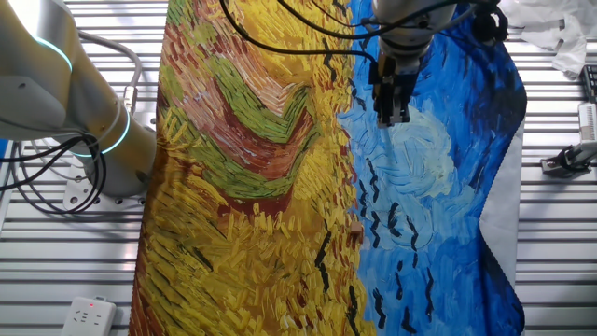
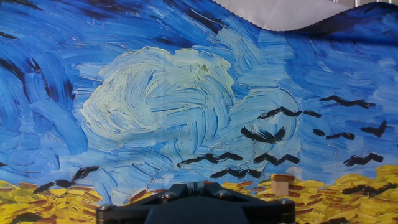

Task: Pick up the small block on the left and move it to the right

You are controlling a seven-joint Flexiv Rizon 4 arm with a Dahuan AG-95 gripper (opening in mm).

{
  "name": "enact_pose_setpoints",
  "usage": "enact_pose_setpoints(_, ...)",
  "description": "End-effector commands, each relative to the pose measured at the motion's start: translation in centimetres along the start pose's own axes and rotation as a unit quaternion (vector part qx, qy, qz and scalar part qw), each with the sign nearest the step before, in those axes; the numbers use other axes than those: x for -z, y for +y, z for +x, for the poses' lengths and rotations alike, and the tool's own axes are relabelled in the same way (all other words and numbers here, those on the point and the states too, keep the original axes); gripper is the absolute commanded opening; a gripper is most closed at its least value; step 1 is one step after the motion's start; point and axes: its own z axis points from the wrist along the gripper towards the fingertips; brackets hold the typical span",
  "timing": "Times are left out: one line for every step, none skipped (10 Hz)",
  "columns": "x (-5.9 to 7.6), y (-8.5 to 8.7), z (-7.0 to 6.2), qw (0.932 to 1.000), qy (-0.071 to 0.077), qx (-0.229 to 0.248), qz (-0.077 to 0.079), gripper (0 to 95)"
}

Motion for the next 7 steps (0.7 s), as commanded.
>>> enact_pose_setpoints(-0.02,0.02,0.02,1.0,0.0,0.002,-0.001,0.0)
enact_pose_setpoints(-0.03,0.02,0.01,1.0,0.0,0.0,-0.001,0.0)
enact_pose_setpoints(-0.03,0.02,0.02,1.0,0.0,-0.001,0.0,0.0)
enact_pose_setpoints(-0.03,0.02,0.02,1.0,0.0,-0.002,0.0,0.0)
enact_pose_setpoints(-0.03,0.02,0.02,1.0,0.0,-0.003,0.0,0.0)
enact_pose_setpoints(-0.03,0.02,0.02,1.0,0.0,-0.004,0.0,0.0)
enact_pose_setpoints(-0.03,0.02,0.02,1.0,0.0,-0.004,0.0,0.0)
